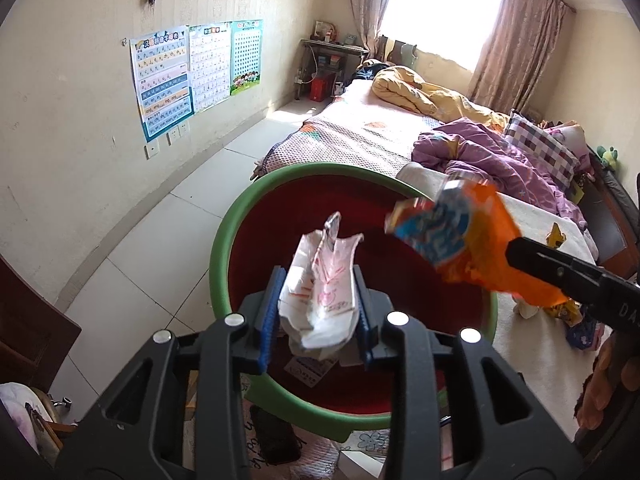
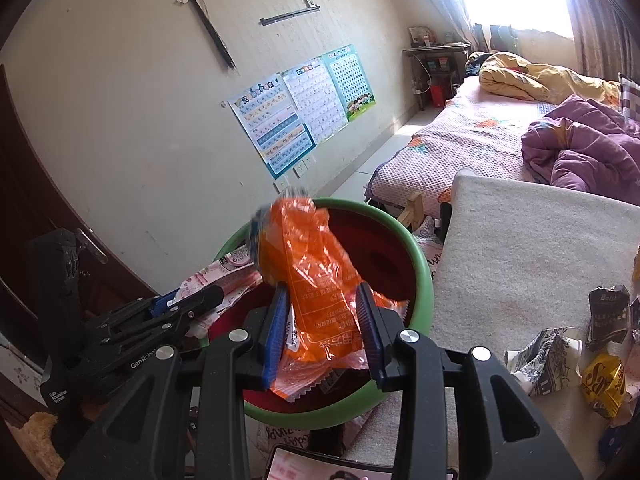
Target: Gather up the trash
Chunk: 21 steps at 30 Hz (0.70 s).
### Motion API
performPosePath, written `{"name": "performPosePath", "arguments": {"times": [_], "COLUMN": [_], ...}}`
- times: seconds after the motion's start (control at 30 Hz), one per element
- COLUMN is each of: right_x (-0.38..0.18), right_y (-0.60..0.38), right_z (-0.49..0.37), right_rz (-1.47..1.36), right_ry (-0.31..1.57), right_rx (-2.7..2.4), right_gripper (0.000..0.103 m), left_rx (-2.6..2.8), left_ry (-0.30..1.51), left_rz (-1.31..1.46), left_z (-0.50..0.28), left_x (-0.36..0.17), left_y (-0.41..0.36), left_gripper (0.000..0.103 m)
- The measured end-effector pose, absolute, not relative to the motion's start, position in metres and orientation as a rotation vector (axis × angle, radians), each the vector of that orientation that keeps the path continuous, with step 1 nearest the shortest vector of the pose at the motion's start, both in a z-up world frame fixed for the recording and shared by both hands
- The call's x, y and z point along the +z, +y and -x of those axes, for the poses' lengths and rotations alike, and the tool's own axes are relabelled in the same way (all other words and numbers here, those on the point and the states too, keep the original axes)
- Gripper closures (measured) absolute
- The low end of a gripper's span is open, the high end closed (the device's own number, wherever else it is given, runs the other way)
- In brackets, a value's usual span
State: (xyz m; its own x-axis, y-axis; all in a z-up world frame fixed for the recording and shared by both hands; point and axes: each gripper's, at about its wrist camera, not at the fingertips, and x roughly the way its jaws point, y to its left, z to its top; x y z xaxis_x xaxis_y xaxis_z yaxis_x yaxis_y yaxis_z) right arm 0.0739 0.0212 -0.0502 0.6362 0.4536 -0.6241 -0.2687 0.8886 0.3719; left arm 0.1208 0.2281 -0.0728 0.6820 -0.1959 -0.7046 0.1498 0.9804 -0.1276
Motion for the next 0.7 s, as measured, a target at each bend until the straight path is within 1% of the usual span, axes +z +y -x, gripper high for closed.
{"name": "performPosePath", "arguments": {"times": [0.07, 0.1, 0.13, 0.17, 0.23, 0.7], "right_x": [-0.050, -0.049, -0.048, -0.047, -0.046, -0.049], "right_y": [0.020, 0.019, 0.017, 0.015, 0.010, -0.038], "right_z": [-0.073, -0.072, -0.071, -0.070, -0.069, -0.046], "right_rz": [-0.254, -0.259, -0.266, -0.274, -0.291, -0.334], "right_ry": [0.780, 0.778, 0.772, 0.766, 0.762, 0.763], "right_rx": [0.414, 0.412, 0.408, 0.404, 0.400, 0.274], "right_gripper": [0.068, 0.067, 0.063, 0.056, 0.053, 0.052], "left_rx": [-0.184, -0.179, -0.178, -0.176, -0.170, -0.197], "left_ry": [0.792, 0.786, 0.781, 0.781, 0.782, 0.757], "left_rz": [0.065, 0.065, 0.067, 0.069, 0.068, 0.078], "left_z": [-0.121, -0.121, -0.121, -0.121, -0.121, -0.114], "left_x": [-0.073, -0.072, -0.072, -0.072, -0.073, -0.065], "left_y": [0.228, 0.229, 0.229, 0.230, 0.229, 0.216], "left_gripper": [0.061, 0.055, 0.053, 0.053, 0.048, 0.047]}}
